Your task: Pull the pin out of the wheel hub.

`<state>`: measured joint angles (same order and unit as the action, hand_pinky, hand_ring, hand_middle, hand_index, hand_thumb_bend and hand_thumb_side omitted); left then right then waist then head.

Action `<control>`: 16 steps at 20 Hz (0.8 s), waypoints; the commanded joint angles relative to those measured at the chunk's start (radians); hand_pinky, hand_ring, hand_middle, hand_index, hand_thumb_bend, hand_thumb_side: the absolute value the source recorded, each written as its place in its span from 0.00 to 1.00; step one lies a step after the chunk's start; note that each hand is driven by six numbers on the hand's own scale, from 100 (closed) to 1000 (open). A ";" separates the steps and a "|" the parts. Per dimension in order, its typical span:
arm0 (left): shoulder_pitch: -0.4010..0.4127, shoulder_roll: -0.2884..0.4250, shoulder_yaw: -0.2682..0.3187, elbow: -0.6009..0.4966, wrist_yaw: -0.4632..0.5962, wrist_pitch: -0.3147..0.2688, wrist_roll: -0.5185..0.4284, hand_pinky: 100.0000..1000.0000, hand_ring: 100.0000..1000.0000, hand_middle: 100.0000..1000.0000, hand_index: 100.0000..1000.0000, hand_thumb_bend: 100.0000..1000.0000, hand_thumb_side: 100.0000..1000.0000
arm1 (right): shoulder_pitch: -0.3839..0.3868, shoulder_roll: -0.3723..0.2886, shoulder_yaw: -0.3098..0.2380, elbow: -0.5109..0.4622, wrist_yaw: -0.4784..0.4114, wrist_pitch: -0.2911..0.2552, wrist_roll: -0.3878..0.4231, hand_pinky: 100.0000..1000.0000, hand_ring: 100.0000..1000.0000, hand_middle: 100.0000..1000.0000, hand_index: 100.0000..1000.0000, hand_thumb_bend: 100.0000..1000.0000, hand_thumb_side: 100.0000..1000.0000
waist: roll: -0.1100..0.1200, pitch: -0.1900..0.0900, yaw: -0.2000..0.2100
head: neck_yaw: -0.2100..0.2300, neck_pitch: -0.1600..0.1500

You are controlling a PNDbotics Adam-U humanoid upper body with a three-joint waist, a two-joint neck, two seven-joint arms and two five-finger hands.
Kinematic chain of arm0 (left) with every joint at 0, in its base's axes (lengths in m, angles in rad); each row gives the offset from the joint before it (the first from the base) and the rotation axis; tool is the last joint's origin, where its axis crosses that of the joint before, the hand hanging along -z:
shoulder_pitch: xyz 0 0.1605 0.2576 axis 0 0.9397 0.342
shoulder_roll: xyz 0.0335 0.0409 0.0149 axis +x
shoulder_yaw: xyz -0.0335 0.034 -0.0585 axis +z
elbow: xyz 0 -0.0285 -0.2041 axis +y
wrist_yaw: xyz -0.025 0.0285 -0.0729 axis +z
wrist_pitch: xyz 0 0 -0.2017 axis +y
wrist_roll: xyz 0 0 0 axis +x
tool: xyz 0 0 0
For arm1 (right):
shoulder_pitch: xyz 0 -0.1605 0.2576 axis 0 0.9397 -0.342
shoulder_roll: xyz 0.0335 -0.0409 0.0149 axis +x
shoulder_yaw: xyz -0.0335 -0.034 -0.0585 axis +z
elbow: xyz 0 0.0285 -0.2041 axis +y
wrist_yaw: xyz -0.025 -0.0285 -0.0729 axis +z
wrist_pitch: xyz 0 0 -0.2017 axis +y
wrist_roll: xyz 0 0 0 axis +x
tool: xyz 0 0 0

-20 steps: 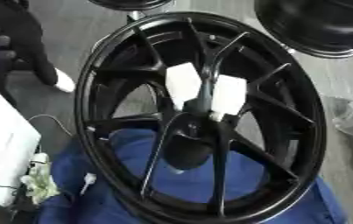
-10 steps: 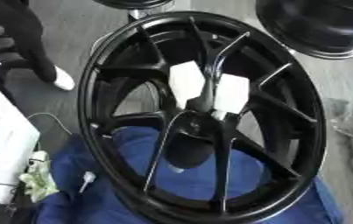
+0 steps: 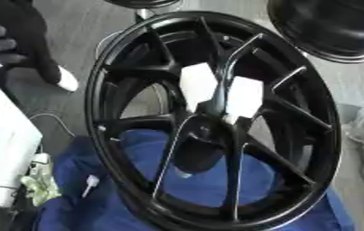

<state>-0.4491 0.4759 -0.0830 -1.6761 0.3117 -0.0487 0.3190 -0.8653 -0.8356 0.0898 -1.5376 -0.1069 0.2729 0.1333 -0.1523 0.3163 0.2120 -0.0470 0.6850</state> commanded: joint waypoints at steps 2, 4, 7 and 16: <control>-0.009 0.032 0.001 -0.018 -0.006 0.002 -0.005 0.61 0.66 0.65 0.68 0.01 0.80 | -0.050 -0.078 0.016 -0.036 0.093 -0.023 0.201 0.79 0.72 0.70 0.78 0.00 0.52 | 0.004 -0.029 0.000 | 0.002 0.001; -0.007 0.033 -0.001 -0.017 -0.006 0.003 -0.006 0.61 0.66 0.65 0.68 0.02 0.80 | -0.069 -0.088 0.020 -0.040 0.134 -0.040 0.306 0.80 0.73 0.71 0.79 0.00 0.56 | 0.002 -0.030 -0.001 | 0.003 0.002; -0.005 0.036 -0.003 -0.015 -0.006 0.003 -0.009 0.61 0.66 0.65 0.68 0.02 0.81 | -0.091 -0.098 0.031 -0.058 0.185 -0.073 0.460 0.80 0.74 0.71 0.79 0.00 0.59 | 0.000 -0.032 -0.003 | 0.005 0.001; -0.004 0.038 -0.012 -0.010 -0.007 0.007 -0.017 0.61 0.66 0.65 0.68 0.01 0.81 | -0.120 -0.117 0.082 -0.142 0.271 -0.122 0.716 0.81 0.75 0.72 0.80 0.00 0.64 | -0.004 -0.033 -0.003 | 0.014 -0.002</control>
<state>-0.4471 0.4843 -0.0962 -1.6754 0.3099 -0.0412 0.3061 -0.9677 -0.9110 0.1755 -1.6558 0.1540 0.1528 0.8315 -0.1636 0.3162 0.2099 -0.0364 0.6850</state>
